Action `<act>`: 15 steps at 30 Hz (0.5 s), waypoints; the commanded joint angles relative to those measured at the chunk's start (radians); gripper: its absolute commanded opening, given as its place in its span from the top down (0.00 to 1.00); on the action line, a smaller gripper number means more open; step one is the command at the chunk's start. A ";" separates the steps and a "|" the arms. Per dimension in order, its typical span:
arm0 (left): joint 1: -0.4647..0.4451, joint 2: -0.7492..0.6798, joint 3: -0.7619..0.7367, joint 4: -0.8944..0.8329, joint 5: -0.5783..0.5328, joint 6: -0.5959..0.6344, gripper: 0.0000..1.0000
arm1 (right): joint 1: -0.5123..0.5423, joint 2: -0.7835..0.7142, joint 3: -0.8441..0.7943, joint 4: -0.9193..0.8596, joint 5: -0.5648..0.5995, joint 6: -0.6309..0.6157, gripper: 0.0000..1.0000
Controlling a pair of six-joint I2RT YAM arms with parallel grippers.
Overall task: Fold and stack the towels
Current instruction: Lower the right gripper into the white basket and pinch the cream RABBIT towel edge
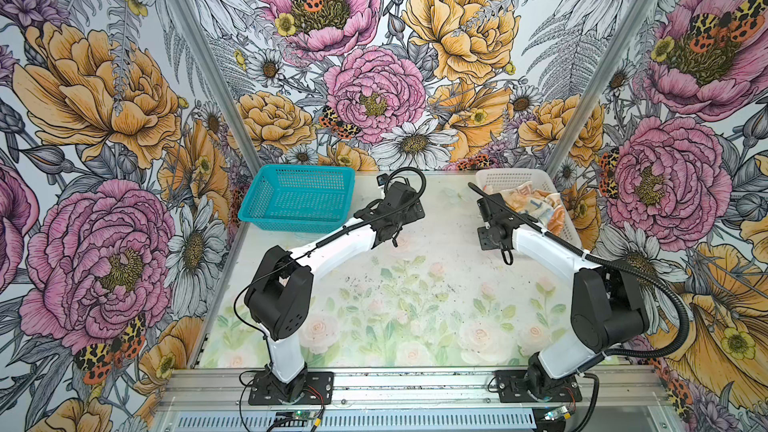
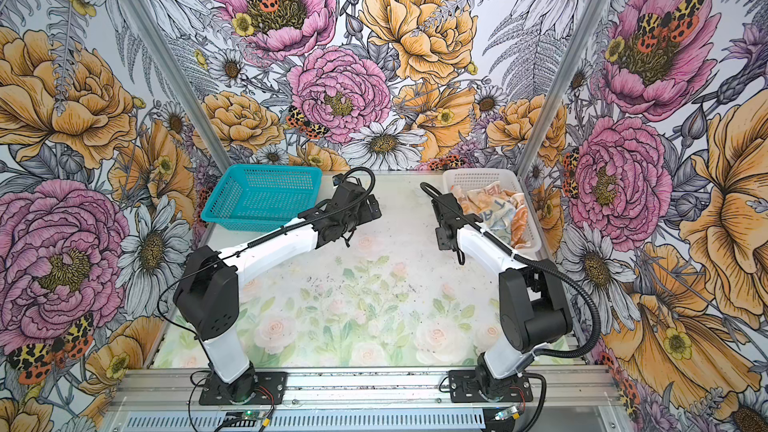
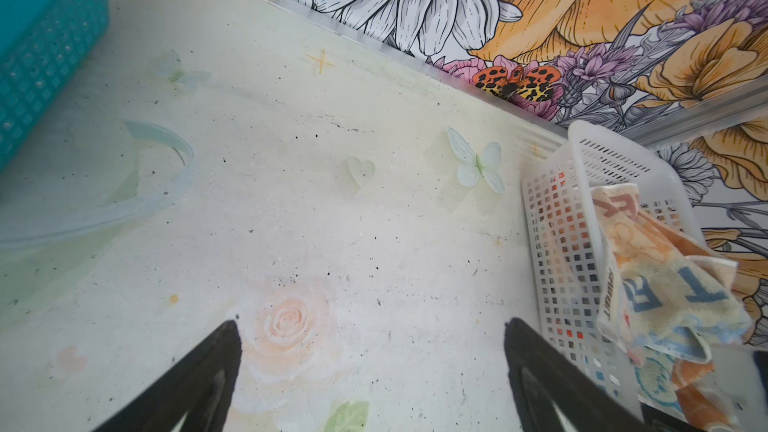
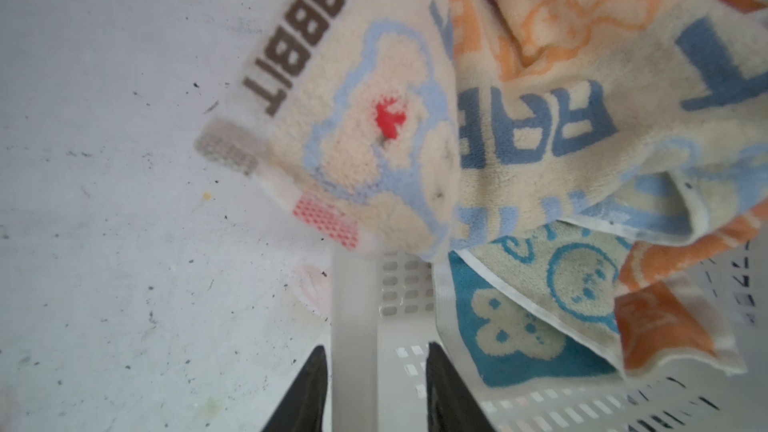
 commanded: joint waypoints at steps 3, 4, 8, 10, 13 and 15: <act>-0.017 0.013 0.026 -0.018 0.010 0.040 0.01 | -0.058 -0.099 0.057 -0.029 -0.061 0.041 0.24; -0.020 0.013 0.029 -0.026 0.005 0.050 0.01 | -0.084 -0.103 0.067 -0.028 -0.095 0.060 0.21; -0.049 0.012 0.051 -0.060 -0.050 0.114 0.01 | -0.194 -0.061 0.126 -0.025 -0.232 0.122 0.13; -0.068 0.009 0.075 -0.082 -0.083 0.153 0.01 | -0.233 -0.033 0.145 -0.011 -0.278 0.139 0.13; -0.105 0.009 0.112 -0.107 -0.141 0.225 0.01 | -0.275 0.008 0.166 0.008 -0.360 0.168 0.18; -0.129 0.013 0.128 -0.106 -0.177 0.272 0.01 | -0.289 0.032 0.170 0.025 -0.423 0.190 0.21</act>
